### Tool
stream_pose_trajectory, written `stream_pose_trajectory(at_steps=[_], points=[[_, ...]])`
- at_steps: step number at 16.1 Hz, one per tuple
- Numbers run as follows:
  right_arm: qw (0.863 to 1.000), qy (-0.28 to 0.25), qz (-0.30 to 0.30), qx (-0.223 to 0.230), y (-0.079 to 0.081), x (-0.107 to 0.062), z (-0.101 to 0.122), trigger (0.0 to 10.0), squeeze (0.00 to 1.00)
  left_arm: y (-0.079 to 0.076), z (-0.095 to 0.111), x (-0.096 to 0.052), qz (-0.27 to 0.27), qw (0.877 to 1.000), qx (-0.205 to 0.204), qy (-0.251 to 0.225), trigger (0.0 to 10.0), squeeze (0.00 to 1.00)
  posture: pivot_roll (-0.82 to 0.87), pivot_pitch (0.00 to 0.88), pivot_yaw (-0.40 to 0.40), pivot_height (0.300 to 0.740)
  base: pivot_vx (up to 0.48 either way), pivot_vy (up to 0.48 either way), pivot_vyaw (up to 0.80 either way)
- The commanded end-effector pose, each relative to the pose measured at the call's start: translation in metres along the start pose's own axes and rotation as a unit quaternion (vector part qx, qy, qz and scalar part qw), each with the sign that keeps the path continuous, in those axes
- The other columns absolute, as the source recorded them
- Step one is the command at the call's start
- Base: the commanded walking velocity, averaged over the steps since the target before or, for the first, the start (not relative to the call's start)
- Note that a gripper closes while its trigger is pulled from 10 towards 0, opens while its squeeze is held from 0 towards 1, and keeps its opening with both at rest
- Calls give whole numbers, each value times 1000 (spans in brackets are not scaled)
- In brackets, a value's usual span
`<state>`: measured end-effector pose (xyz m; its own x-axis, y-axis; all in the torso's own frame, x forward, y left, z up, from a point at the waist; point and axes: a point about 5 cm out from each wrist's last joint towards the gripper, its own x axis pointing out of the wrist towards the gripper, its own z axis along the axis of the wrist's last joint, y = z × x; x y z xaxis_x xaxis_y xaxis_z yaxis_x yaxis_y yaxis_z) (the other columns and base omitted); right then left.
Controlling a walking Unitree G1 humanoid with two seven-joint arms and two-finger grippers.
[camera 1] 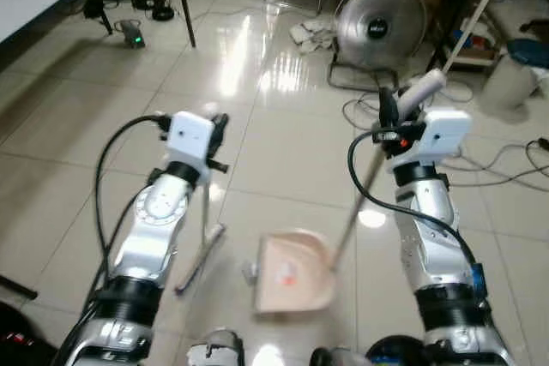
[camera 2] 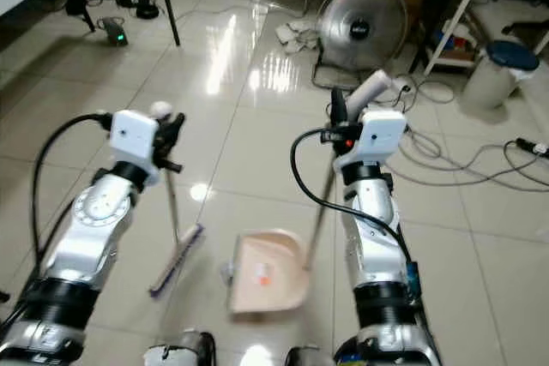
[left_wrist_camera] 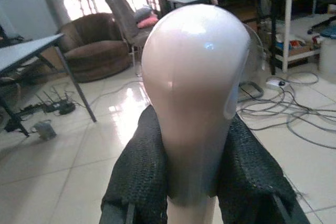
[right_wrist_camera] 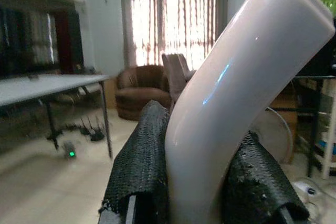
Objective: Sweep floor
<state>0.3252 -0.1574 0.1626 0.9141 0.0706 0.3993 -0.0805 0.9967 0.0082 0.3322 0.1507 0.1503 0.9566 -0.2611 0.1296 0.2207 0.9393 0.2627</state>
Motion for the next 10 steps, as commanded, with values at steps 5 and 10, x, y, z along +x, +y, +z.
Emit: stream_pose_trajectory(at_steps=[5, 10], points=[[994, -90, 16, -65, -12, 6, 17, 10000, 0, 2, 17, 6, -1, 998, -1, -67, 10000, 0, 215, 353, 34, 740, 0, 0, 0], [990, -101, 35, -97, -4, 0, 3, 10000, 0, -6, 8, 5, -3, 998, -19, -57, 10000, 0, 273, 402, 55, 740, 0, 0, 0]])
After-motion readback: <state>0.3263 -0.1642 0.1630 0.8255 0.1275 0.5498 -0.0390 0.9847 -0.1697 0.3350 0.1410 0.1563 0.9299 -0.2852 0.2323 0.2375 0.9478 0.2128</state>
